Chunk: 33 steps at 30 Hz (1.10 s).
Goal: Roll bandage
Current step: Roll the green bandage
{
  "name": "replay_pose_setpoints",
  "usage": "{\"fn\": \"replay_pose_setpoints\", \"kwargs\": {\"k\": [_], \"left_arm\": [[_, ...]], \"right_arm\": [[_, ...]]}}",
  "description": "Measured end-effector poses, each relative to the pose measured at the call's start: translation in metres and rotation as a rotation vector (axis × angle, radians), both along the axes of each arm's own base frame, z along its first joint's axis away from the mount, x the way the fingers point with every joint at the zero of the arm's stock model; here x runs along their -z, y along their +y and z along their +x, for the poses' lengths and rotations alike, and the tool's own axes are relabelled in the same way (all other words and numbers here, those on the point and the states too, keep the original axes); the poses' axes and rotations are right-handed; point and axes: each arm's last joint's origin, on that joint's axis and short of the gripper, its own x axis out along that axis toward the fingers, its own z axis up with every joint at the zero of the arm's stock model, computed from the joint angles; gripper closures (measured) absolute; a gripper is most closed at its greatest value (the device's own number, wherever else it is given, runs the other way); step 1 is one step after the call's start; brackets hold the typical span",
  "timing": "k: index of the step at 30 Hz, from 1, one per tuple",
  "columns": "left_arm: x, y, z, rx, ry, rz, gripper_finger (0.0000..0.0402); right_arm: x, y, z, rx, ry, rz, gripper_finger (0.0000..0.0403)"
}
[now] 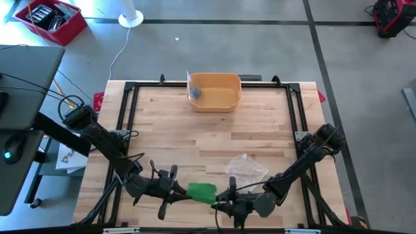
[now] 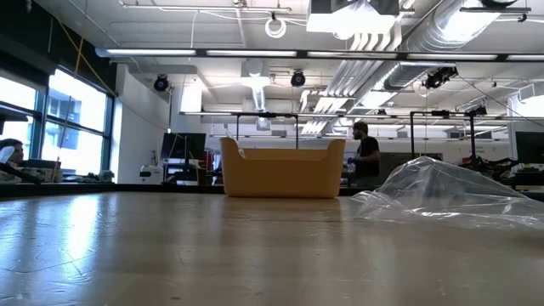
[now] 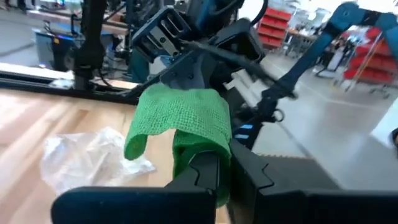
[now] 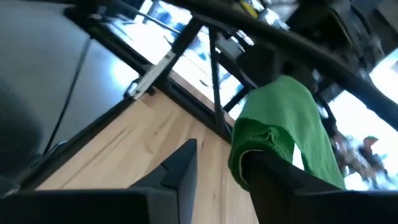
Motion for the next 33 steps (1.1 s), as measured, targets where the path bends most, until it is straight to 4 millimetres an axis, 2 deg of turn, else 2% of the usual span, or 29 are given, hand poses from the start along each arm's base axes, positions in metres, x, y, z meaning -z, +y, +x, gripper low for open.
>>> {"fn": "replay_pose_setpoints", "kwargs": {"k": [4,7,10,13,16,20,26,33], "left_arm": [[0.005,-0.002,-0.003,-0.018,0.034,0.101,0.0395],[0.014,-0.005,-0.009,0.004,0.077,0.253,0.0397],[0.019,-0.008,-0.014,0.030,0.097,0.410,0.0398],[0.024,-0.009,-0.017,0.051,0.114,0.530,0.0398],[0.026,-0.010,-0.017,0.077,0.105,0.637,0.0399],[0.027,-0.015,-0.015,0.108,0.111,0.762,0.0399],[0.026,-0.022,-0.010,0.112,0.133,0.798,0.0397],[0.026,-0.023,-0.011,0.109,0.136,0.783,0.0395]], "right_arm": [[0.000,0.007,-0.011,0.126,-0.002,0.111,0.0279],[-0.008,0.009,-0.026,0.146,0.043,0.153,0.0279],[-0.025,0.003,-0.039,0.171,0.081,0.291,0.0279],[-0.036,-0.010,-0.045,0.224,0.118,0.467,0.0279],[-0.045,-0.027,-0.040,0.210,0.194,0.672,0.0279],[-0.032,-0.046,-0.018,0.122,0.379,0.807,0.0279],[-0.012,-0.058,0.008,0.076,0.412,0.778,0.0279],[-0.006,-0.052,0.011,0.038,0.380,0.673,0.0279]]}}
